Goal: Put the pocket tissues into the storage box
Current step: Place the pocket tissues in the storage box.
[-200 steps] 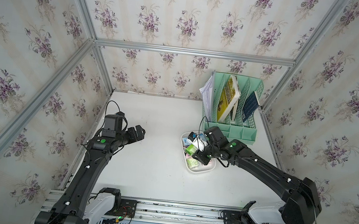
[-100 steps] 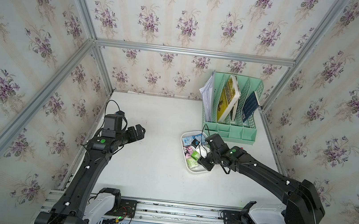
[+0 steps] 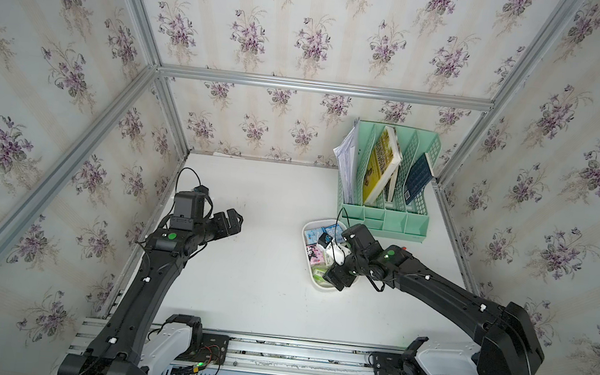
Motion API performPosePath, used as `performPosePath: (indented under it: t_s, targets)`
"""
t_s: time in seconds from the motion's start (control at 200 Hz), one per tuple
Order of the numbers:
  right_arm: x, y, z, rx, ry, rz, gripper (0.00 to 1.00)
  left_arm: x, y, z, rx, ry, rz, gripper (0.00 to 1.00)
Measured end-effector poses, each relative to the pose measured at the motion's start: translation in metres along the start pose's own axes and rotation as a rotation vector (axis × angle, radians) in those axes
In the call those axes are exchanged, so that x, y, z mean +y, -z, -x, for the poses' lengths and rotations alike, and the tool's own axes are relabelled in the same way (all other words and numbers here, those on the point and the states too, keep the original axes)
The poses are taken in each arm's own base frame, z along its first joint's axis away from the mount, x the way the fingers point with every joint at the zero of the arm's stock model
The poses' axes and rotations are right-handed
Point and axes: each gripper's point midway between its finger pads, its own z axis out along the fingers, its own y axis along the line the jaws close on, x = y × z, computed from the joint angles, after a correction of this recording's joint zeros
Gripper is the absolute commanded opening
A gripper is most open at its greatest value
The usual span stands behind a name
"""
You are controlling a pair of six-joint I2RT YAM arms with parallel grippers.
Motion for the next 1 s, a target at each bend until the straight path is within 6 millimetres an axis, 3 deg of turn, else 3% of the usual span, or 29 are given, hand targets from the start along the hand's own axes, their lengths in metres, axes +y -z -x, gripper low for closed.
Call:
performPosePath:
  t_s: [0.135,0.29,0.415,0.605,0.734,0.914,1.004]
  targets:
    - [-0.005,0.001,0.006,0.000,-0.025,-0.017,0.78,0.000,0.000,0.000,-0.002,-0.001,0.001,0.99]
    - [-0.001,0.002,0.014,-0.020,-0.063,0.012,0.49,0.000,0.001,0.000,-0.005,-0.001,0.002,0.99]
    - [0.007,0.000,0.012,-0.020,-0.089,0.056,0.37,0.001,0.001,-0.001,-0.001,0.000,0.004,0.99]
    - [0.020,-0.007,0.002,0.009,-0.125,0.130,0.28,0.002,0.000,-0.002,0.003,0.001,0.006,0.99]
    - [0.032,-0.017,-0.012,0.047,-0.140,0.174,0.26,0.002,0.001,-0.002,0.001,0.001,0.007,0.99]
    - [0.035,-0.031,-0.014,0.078,-0.161,0.193,0.26,0.003,0.001,-0.003,0.005,0.002,0.014,0.99]
    - [0.035,-0.030,-0.009,0.070,-0.176,0.193,0.33,0.004,0.001,-0.004,0.008,0.000,0.020,0.99]
